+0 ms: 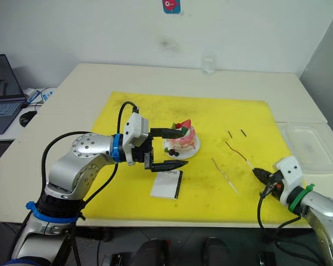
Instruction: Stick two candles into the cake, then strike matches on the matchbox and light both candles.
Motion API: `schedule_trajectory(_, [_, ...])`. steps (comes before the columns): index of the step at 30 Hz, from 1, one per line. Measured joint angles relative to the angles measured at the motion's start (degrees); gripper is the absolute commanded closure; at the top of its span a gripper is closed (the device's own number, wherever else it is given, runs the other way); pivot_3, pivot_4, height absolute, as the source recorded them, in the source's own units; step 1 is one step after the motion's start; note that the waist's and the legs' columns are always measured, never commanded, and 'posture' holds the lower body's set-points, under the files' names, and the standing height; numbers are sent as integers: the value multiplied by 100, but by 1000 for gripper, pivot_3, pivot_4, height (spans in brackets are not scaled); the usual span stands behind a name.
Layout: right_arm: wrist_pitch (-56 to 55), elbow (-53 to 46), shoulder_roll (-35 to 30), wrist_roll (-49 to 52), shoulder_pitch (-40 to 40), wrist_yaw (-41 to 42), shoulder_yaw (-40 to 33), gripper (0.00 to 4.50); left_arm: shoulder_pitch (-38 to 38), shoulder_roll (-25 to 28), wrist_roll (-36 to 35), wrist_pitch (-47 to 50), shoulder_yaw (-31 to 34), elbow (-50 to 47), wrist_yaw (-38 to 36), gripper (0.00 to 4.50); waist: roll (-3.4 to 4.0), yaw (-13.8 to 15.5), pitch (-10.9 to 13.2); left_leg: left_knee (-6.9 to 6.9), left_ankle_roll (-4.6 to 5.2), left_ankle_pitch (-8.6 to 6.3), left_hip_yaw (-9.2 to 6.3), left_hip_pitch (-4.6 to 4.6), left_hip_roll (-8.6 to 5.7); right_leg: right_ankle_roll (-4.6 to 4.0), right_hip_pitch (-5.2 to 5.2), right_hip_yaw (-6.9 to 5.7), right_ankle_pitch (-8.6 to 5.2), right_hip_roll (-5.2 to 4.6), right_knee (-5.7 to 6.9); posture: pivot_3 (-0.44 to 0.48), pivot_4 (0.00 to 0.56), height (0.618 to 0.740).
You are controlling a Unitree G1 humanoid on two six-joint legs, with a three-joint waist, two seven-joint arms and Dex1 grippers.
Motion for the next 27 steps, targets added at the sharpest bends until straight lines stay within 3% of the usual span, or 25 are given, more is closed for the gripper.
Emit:
schedule_trajectory(4, [403,-524,386,534,-1079,-551,75,4481,4,-504,-532,616,242,-27,510,0,1,-11,1,1,1,1,-8,-1,-1,1,0,-4,1,1,7,0,150,740])
schedule_trajectory(8, [674,-722,714,699,-2211,-1032,587,4500,-231,-1192,-1128,1093,695,119,1254,1233,0,15,1,0,1,1,-17,-6,-7,2,-1,-12,0,9,4,0,150,740])
schedule_trajectory(12, [569,-510,990,506,-2479,-1137,1042,4500,-600,-1619,-1280,1223,1092,507,1910,2470,0,41,1,-1,1,0,-14,-17,-13,5,-1,-11,-2,9,-8,0,150,740])
schedule_trajectory(16, [159,-74,1236,234,-2744,-1091,1331,4500,-891,-1991,-1525,1345,1291,668,2334,2470,0,23,1,0,2,0,-2,-19,-13,8,-2,-3,0,2,-16,0,150,740])
schedule_trajectory(27, [-365,227,1543,-21,-2902,-929,1736,4500,-1016,-2381,-1728,1356,1402,878,2858,2470,0,21,1,-1,1,0,-5,-10,-11,7,-2,-6,0,13,-4,0,150,740])
